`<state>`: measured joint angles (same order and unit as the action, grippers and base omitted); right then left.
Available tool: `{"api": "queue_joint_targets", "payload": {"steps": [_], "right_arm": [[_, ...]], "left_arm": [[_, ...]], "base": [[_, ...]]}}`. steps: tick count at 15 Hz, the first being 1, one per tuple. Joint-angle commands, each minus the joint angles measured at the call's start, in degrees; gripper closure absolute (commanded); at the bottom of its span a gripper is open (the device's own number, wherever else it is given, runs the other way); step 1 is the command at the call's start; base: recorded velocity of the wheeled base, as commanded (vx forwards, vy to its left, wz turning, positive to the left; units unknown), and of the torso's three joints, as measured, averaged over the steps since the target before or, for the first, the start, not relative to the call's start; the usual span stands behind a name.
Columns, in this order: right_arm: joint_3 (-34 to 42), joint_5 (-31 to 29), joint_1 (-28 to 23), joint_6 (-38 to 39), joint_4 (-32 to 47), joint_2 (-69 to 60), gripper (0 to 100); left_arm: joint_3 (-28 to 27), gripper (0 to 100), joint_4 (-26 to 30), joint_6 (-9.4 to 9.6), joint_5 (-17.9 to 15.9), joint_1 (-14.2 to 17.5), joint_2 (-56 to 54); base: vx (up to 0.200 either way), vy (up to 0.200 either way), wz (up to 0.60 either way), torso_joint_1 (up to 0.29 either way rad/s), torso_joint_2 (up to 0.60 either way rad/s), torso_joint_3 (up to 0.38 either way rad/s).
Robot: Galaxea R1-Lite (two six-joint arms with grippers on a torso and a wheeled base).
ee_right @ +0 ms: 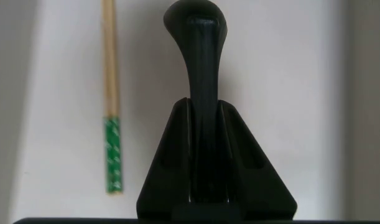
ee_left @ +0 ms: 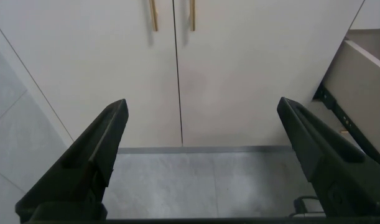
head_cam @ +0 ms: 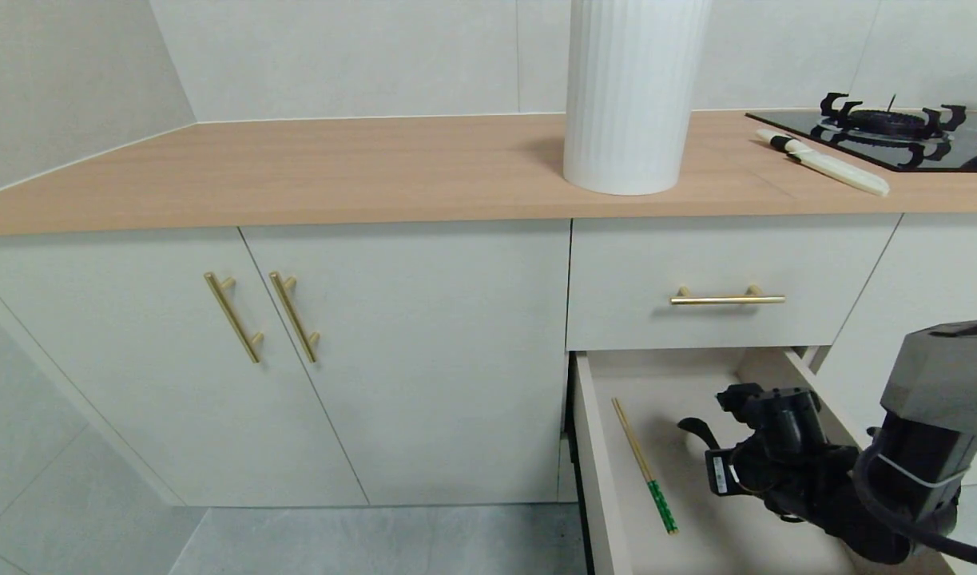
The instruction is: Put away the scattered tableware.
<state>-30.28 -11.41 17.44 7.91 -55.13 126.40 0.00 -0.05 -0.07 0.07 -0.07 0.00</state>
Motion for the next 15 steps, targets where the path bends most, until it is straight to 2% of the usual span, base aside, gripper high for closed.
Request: {"api": "queue_joint_targets", "payload": {"steps": [1,15], "right_arm": [[0.0,0.0,0.0,-0.1,-0.7,3.8,100],[-0.1,-0.1,0.0,-0.2,-0.7,5.6,100]], "left_arm": [[0.0,0,0.0,-0.01,0.0,0.0,0.0],[0.0,0,0.0,-0.01,0.0,0.0,0.0]], "base": [[0.0,0.0,0.0,0.0,0.0,0.0],[0.0,0.0,0.0,0.0,0.0,0.0]]}}
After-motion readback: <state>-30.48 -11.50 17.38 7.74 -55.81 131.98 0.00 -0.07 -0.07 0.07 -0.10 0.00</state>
